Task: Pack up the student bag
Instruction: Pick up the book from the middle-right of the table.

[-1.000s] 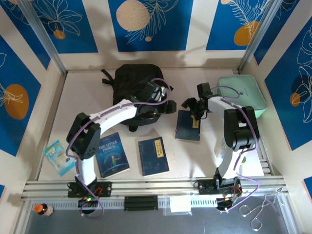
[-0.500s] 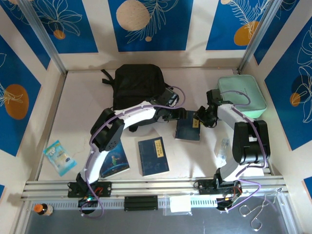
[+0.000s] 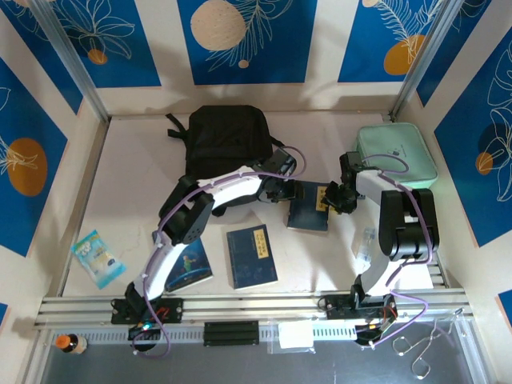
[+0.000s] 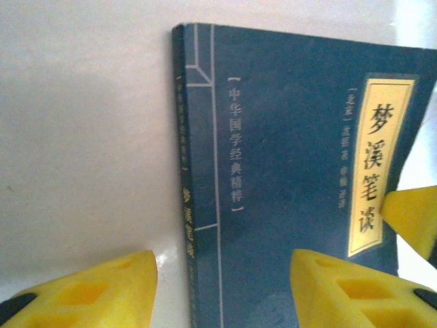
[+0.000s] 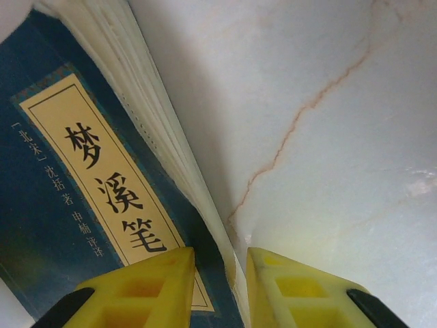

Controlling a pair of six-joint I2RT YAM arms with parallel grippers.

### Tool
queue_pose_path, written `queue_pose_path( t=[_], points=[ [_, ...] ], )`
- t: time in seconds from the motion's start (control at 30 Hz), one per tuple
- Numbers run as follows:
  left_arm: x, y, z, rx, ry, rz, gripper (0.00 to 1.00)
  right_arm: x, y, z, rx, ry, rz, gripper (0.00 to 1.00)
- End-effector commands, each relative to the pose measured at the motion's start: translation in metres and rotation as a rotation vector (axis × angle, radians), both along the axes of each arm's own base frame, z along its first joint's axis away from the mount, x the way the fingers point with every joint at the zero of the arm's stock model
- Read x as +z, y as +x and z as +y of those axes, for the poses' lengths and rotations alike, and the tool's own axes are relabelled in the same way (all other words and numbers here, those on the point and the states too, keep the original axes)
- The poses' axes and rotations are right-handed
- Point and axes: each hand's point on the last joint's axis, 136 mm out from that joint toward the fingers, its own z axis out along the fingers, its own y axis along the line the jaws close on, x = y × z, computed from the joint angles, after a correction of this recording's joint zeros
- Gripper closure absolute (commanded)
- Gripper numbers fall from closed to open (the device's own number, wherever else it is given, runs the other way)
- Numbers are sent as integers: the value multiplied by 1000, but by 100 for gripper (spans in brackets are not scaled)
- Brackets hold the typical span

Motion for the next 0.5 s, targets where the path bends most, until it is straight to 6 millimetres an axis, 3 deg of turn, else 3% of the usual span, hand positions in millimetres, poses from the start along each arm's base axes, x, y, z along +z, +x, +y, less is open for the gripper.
queue_pose_path(
  t=[0.0,0.2,0.47],
  points=[
    [-3,-3,-5,-21,1,32,49,-7,-6,-1,0,14,50,74],
    [-8,-5,-7,-27,-3,49,59,-13,-6,2,-3,39,66,77],
    [-11,-4,-13,-4,-84,129,60,-18,-5,8,-11,84,71,79]
  ],
)
